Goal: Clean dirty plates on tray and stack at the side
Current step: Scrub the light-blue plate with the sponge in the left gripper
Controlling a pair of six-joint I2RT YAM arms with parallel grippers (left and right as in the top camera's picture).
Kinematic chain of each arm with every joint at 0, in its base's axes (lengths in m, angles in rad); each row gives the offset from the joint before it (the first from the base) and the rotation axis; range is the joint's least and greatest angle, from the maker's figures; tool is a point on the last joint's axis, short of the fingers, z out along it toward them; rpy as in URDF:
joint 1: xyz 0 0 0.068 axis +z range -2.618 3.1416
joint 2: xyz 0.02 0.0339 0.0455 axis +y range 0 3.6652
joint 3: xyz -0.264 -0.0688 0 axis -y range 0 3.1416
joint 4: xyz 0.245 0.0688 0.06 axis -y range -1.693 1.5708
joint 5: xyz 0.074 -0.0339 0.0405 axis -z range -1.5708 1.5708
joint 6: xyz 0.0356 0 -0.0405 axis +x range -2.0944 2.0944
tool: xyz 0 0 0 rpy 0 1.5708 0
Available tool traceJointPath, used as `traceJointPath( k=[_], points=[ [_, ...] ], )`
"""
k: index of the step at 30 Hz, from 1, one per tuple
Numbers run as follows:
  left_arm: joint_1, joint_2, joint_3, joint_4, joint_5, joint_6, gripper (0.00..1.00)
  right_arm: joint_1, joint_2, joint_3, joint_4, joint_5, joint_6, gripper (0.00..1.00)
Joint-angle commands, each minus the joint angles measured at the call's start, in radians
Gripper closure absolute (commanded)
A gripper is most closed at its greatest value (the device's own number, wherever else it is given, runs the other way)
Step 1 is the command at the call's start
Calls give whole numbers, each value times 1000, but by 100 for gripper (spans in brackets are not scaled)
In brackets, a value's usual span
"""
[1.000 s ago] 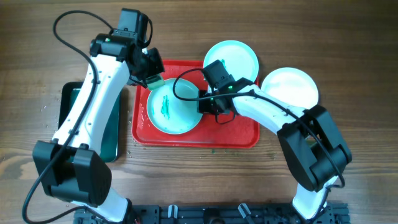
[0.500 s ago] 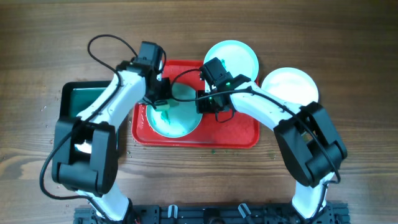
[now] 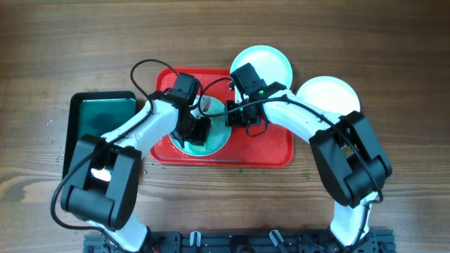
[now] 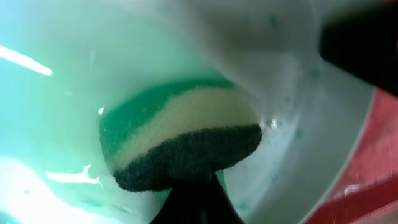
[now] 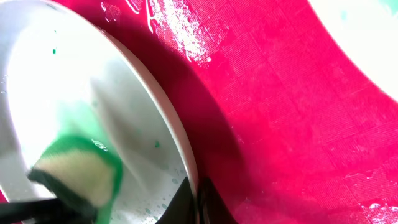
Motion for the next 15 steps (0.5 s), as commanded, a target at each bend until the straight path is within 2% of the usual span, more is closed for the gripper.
traceJointPath(
  k=[1, 3, 6, 12, 14, 15],
  points=[
    [-15, 15, -36, 42, -88, 8, 96, -3, 13, 28, 21, -35, 2, 96],
    [-14, 15, -37, 111, -353, -188, 96, -3, 13, 28, 21, -36, 2, 95],
    [-14, 15, -37, 194, -577, -377, 96, -3, 13, 28, 21, -36, 2, 96],
    [-16, 15, -41, 212, -777, -559, 96, -3, 13, 28, 21, -35, 0, 96],
    [-16, 15, -41, 200, -742, -547, 96, -3, 13, 28, 22, -35, 0, 96],
    [-16, 15, -41, 188, -669, -510, 96, -3, 13, 28, 23, -36, 1, 96]
  ],
)
